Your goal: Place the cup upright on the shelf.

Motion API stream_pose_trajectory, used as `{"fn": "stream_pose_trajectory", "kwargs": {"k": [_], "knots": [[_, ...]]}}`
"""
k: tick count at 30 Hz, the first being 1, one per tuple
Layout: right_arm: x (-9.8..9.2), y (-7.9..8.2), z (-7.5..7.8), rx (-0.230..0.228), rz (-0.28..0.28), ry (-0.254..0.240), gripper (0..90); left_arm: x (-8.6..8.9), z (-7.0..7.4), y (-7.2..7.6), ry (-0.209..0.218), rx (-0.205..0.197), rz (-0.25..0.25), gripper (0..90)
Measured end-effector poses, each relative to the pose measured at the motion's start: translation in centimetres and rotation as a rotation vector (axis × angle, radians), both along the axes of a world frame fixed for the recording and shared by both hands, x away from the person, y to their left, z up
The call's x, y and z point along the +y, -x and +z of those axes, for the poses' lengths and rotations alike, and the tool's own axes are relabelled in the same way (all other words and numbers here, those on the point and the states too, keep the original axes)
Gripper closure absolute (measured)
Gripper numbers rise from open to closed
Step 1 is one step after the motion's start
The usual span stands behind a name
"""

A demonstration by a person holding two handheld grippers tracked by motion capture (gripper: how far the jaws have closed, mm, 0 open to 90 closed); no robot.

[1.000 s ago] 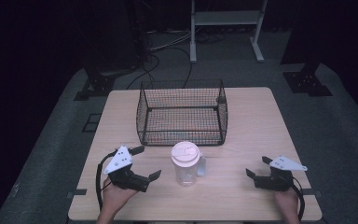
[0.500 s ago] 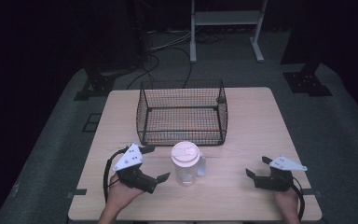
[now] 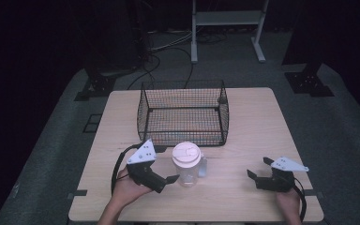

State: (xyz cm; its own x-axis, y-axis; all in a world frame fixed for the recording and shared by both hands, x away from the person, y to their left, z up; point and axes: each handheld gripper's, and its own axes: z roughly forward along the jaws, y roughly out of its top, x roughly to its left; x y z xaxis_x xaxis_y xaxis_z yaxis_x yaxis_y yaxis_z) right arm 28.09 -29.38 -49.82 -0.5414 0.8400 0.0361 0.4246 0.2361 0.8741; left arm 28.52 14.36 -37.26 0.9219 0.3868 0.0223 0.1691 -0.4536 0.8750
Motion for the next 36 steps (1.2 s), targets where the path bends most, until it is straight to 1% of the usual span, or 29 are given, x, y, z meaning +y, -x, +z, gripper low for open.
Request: {"fn": "stream_pose_trajectory", "kwargs": {"k": [4, 5, 6, 7, 8, 9, 10, 12, 14, 16, 17, 18, 20, 24, 26, 28, 30, 31, 32, 34, 36], "knots": [[0.0, 0.0, 0.0, 0.000, 0.001, -0.001, 12.9, -0.3, 0.1, -0.4, -0.015, 0.007, -0.004, 0.0], [0.0, 0.0, 0.0, 0.001, 0.003, 0.000, 12.9, -0.4, 0.1, -0.7, -0.023, 0.019, -0.007, 0.0], [0.0, 0.0, 0.0, 0.001, 0.003, 0.000, 12.9, -0.4, 0.1, -0.7, -0.023, 0.019, -0.007, 0.0], [0.0, 0.0, 0.0, 0.000, 0.004, -0.001, 12.9, -0.5, 0.1, -0.9, -0.031, 0.025, -0.009, 0.0], [0.0, 0.0, 0.0, 0.000, 0.005, -0.001, 12.9, -0.7, 0.0, -1.2, -0.042, 0.045, -0.014, 0.0], [0.0, 0.0, 0.0, 0.000, 0.006, -0.002, 12.9, -0.8, 0.0, -1.4, -0.047, 0.053, -0.017, 0.0], [0.0, 0.0, 0.0, 0.000, 0.006, -0.002, 12.9, -0.8, 0.0, -1.4, -0.047, 0.053, -0.017, 0.0], [-0.1, 0.0, 0.0, -0.003, 0.011, -0.009, 12.9, -1.0, 0.0, -1.6, -0.063, 0.057, -0.027, 0.0], [-0.1, 0.0, 0.0, -0.003, 0.013, -0.010, 12.9, -1.3, 0.1, -1.8, -0.067, 0.071, -0.037, 0.0], [-0.1, 0.0, 0.0, -0.004, 0.013, -0.011, 12.9, -1.5, 0.1, -1.9, -0.075, 0.075, -0.039, 0.0], [-0.1, 0.0, 0.0, -0.004, 0.014, -0.011, 12.9, -1.8, -0.1, -2.1, -0.092, 0.081, -0.044, 0.0], [-0.1, 0.0, 0.0, -0.004, 0.015, -0.012, 12.9, -1.8, -0.1, -2.1, -0.092, 0.081, -0.044, 0.0], [-0.1, 0.0, 0.0, -0.004, 0.016, -0.013, 12.9, -2.1, -0.2, -2.3, -0.110, 0.089, -0.049, 0.0], [-0.1, 0.0, 0.0, -0.004, 0.019, -0.015, 12.9, -2.5, -0.3, -2.6, -0.117, 0.101, -0.053, 0.0], [-0.1, 0.0, 0.0, -0.004, 0.020, -0.015, 12.9, -2.9, -0.4, -2.9, -0.138, 0.115, -0.060, 0.0], [-0.1, 0.0, 0.0, -0.004, 0.020, -0.016, 12.9, -3.1, -0.4, -3.0, -0.145, 0.116, -0.065, 0.0], [-0.1, 0.0, 0.0, -0.002, 0.021, -0.016, 12.9, -3.6, -0.5, -3.2, -0.165, 0.121, -0.074, 0.0], [-0.1, 0.0, 0.0, -0.002, 0.021, -0.016, 12.9, -3.6, -0.5, -3.2, -0.165, 0.121, -0.074, 0.0], [-0.1, -0.1, 0.0, -0.002, 0.022, -0.016, 12.9, -3.9, -0.5, -3.3, -0.175, 0.129, -0.075, 0.0], [-0.1, -0.1, 0.0, -0.002, 0.022, -0.015, 12.9, -4.1, -0.5, -3.4, -0.191, 0.127, -0.077, 0.0], [-0.1, -0.1, 0.0, 0.000, 0.022, -0.015, 12.9, -4.2, -0.6, -3.5, -0.196, 0.127, -0.078, 0.0]]}}
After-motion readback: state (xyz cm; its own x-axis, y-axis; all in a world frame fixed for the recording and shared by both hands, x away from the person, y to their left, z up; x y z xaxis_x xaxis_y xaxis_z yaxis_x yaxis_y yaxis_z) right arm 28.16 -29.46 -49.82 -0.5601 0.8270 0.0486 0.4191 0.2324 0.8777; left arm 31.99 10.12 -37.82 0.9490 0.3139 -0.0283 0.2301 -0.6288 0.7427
